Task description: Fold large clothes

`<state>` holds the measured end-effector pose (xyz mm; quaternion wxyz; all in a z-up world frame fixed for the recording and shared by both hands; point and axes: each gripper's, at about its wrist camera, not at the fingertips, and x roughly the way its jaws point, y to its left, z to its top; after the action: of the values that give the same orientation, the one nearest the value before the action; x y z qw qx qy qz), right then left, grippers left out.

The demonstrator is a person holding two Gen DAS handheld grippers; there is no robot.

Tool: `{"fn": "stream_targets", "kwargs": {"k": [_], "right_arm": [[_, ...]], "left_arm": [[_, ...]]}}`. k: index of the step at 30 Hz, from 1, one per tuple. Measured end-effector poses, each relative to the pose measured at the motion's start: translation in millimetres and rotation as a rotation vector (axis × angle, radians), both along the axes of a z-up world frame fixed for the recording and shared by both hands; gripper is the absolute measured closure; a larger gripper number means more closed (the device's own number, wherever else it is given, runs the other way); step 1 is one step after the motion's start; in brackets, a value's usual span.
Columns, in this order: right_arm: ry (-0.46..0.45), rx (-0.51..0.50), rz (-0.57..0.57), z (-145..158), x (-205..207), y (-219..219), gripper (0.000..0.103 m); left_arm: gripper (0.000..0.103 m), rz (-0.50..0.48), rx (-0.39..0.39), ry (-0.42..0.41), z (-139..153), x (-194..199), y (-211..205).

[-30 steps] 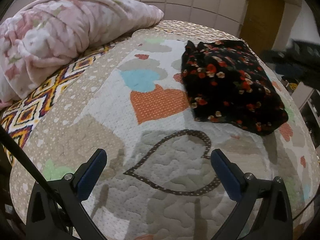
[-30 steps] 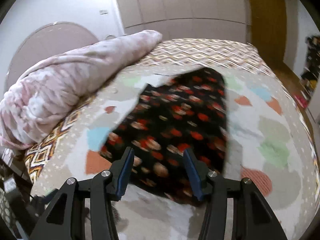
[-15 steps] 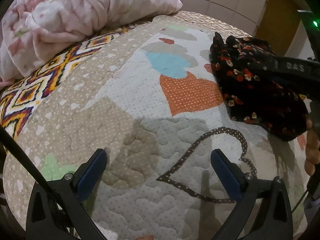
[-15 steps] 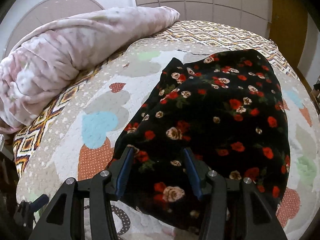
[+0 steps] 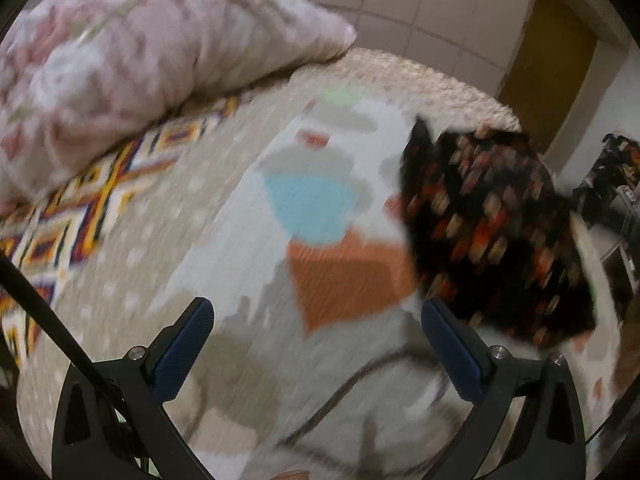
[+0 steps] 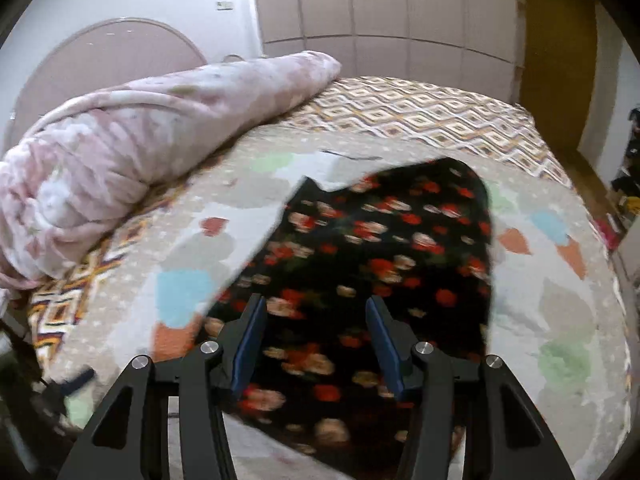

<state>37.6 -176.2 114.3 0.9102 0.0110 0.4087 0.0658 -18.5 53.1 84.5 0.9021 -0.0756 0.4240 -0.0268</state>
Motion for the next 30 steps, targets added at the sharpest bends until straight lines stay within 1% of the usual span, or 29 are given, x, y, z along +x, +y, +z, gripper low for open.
{"fn": "stream_targets", "kwargs": {"k": [3,5,7,9,11,13,15,17,18,19,21,22,24,25,26,27,28,29,30], "right_arm": [[0.01,0.026,-0.054,-8,-3,-29,0.048],[0.004,0.052,-0.086,-1,-1,-48,0.048],[-0.001,0.068,-0.117,11,12,-66,0.048],[-0.002,0.058,-0.134,18,28,-75,0.048],[0.016,0.067,-0.131,22,50,-77,0.048],[0.07,0.114,-0.09,20,79,-71,0.048],[0.103,0.133,-0.059,16,100,-58,0.049],[0.175,0.176,0.006,7,123,-37,0.049],[0.207,0.162,0.017,3,133,-25,0.049],[0.212,0.132,0.024,1,138,-13,0.049],[0.229,0.041,0.029,-5,148,13,0.04],[0.254,0.002,0.023,-12,153,25,0.035],[0.294,-0.05,0.02,-25,160,42,0.034],[0.322,-0.108,0.014,-34,163,50,0.035],[0.337,-0.155,0.016,-41,165,56,0.047],[0.346,-0.2,0.039,-47,164,64,0.064],[0.353,-0.219,0.055,-49,163,69,0.08],[0.339,-0.23,0.062,-46,161,72,0.086],[0.327,-0.222,0.073,-40,159,74,0.088]], "left_arm": [[0.0,-0.048,0.043,-0.045,20,31,-26],[0.0,-0.066,0.067,-0.066,24,46,-40],[0.0,-0.081,0.087,-0.059,19,61,-55],[0.0,-0.097,0.091,-0.024,9,71,-67],[0.0,-0.091,0.082,-0.003,-3,74,-73],[0.0,-0.065,0.057,-0.021,-8,70,-73],[0.0,-0.044,0.032,-0.03,-12,67,-71],[0.0,-0.028,-0.003,-0.034,-15,65,-68],[0.0,-0.023,-0.02,-0.032,-16,65,-66],[0.0,-0.02,-0.031,-0.03,-16,65,-65],[0.0,-0.017,-0.043,-0.03,-16,65,-64],[0.0,-0.017,-0.042,-0.032,-16,64,-64],[0.0,-0.02,-0.033,-0.04,-15,62,-65],[0.0,-0.021,-0.029,-0.042,-14,61,-65],[0.0,-0.023,-0.026,-0.041,-13,60,-65],[0.0,-0.024,-0.027,-0.039,-12,59,-64],[0.0,-0.025,-0.034,-0.035,-12,58,-62],[0.0,-0.027,-0.047,-0.028,-12,58,-60],[0.0,-0.025,-0.058,-0.022,-12,57,-58]]}}
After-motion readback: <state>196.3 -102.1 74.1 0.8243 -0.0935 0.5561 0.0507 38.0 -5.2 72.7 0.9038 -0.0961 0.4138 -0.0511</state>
